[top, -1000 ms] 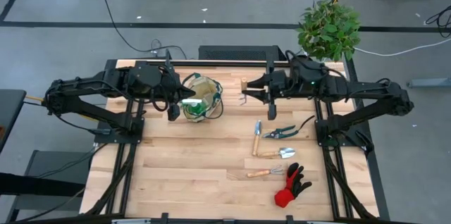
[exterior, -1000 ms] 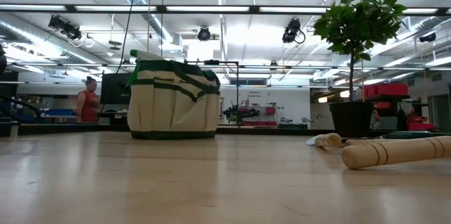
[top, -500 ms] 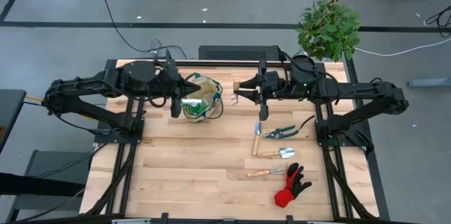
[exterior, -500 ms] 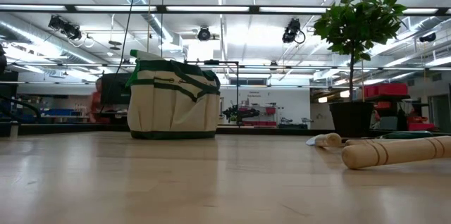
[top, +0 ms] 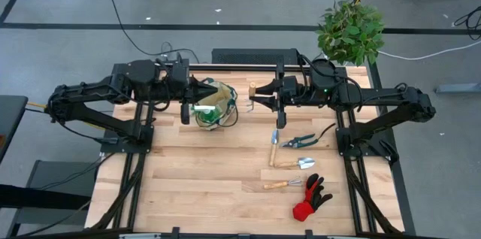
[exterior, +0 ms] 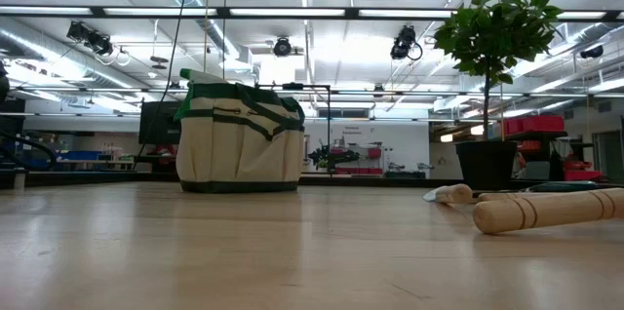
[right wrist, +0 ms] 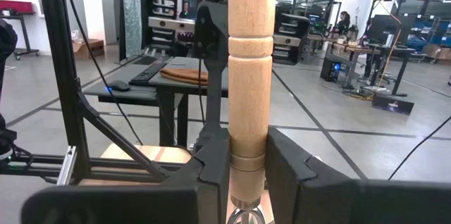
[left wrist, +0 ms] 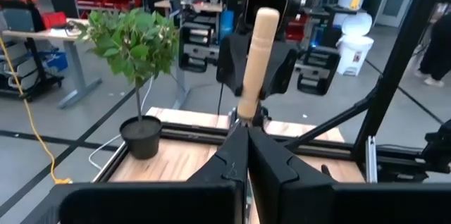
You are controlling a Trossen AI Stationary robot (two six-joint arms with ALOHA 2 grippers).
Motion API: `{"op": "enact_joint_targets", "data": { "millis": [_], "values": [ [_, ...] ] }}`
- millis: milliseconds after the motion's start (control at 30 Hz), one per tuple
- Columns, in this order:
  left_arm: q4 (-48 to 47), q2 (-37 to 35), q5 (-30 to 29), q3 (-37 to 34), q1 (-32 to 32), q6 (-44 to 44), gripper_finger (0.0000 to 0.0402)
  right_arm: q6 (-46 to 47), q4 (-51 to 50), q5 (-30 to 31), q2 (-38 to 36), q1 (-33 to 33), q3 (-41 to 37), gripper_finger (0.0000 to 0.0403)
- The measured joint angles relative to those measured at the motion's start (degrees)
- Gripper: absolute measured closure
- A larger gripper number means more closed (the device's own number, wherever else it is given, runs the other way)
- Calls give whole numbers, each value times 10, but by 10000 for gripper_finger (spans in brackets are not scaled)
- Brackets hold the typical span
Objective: Pick & Place Garden tools in Gardening bag
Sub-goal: Put the top brown hand rake into the gardening bag
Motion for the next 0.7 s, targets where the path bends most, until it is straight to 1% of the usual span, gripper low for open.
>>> {"op": "enact_joint_targets", "data": {
  "millis": [233,533,633,700],
  "values": [
    [32,2,1,0,0,0,385,-2,0,0,0,0,0,337],
    [75,21,25,1,0,7,385,-8,-1,0,0,0,0,336],
    [85,34,26,0,0,11,373,-13,-2,0,0,0,0,335],
    [94,42,25,0,0,13,356,-13,-4,0,0,0,0,335]
  ]
}}
